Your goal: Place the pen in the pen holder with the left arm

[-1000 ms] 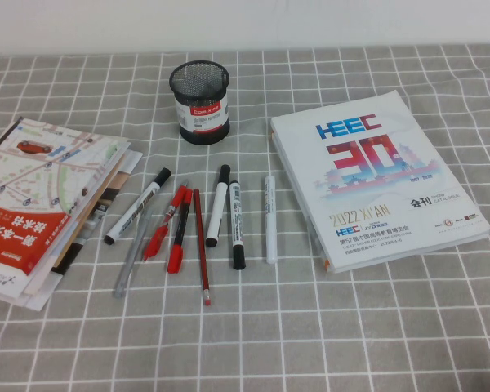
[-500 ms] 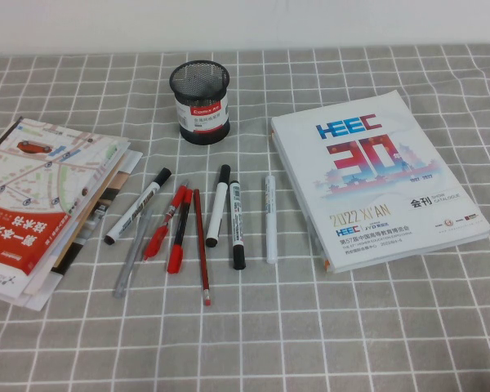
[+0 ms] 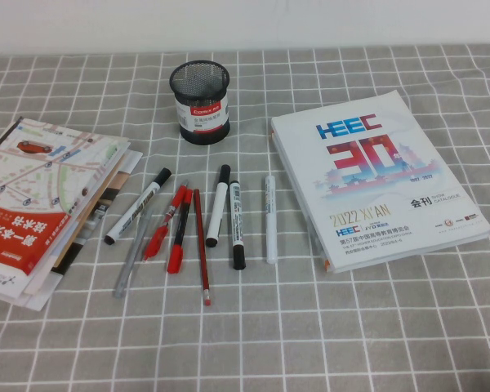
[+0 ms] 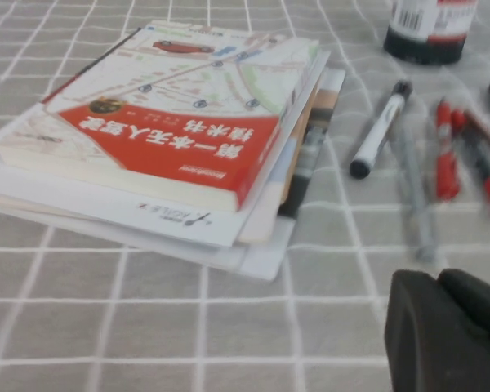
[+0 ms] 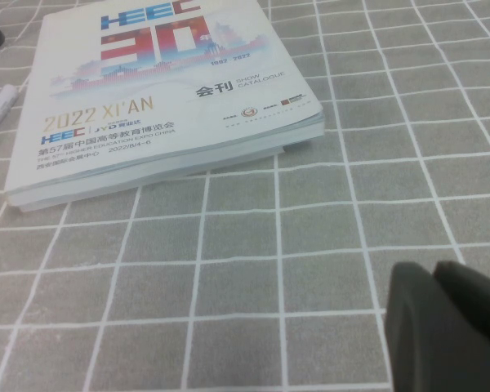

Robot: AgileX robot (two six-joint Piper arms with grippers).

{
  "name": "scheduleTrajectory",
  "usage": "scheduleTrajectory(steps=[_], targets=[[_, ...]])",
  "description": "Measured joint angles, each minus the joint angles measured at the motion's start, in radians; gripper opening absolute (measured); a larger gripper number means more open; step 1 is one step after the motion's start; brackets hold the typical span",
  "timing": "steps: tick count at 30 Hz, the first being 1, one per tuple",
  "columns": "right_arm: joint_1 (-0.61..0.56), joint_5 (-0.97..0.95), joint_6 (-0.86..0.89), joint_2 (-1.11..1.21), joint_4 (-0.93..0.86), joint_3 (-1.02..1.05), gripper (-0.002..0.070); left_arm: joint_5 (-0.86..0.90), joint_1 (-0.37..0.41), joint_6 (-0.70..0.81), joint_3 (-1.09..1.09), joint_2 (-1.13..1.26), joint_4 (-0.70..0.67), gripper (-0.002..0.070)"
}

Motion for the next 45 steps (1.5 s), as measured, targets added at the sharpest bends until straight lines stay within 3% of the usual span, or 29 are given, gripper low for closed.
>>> scheduleTrajectory(steps=[9,19,27,38,45], targets=[[0.0,0.0,0.0,0.0,0.0,0.0,-0.0015,-0.185,0.0,-0.143,0.0,0.0,-0.348,0.0],[0.0,0.0,0.0,0.0,0.0,0.0,-0.0015,-0.27,0.0,-0.154,0.0,0.0,-0.411,0.0],[0.0,0.0,0.0,0.0,0.0,0.0,-0.0015,-0.021,0.0,-0.096,-0.186,0.17,-0.414,0.0],[0.0,0.0,0.0,0.0,0.0,0.0,-0.0015,0.326,0.0,0.134,-0.584,0.745,-0.406,0.0],[0.0,0.0,0.0,0.0,0.0,0.0,-0.0015,0.419,0.0,0.23,-0.801,1.098,-0.368,0.0]])
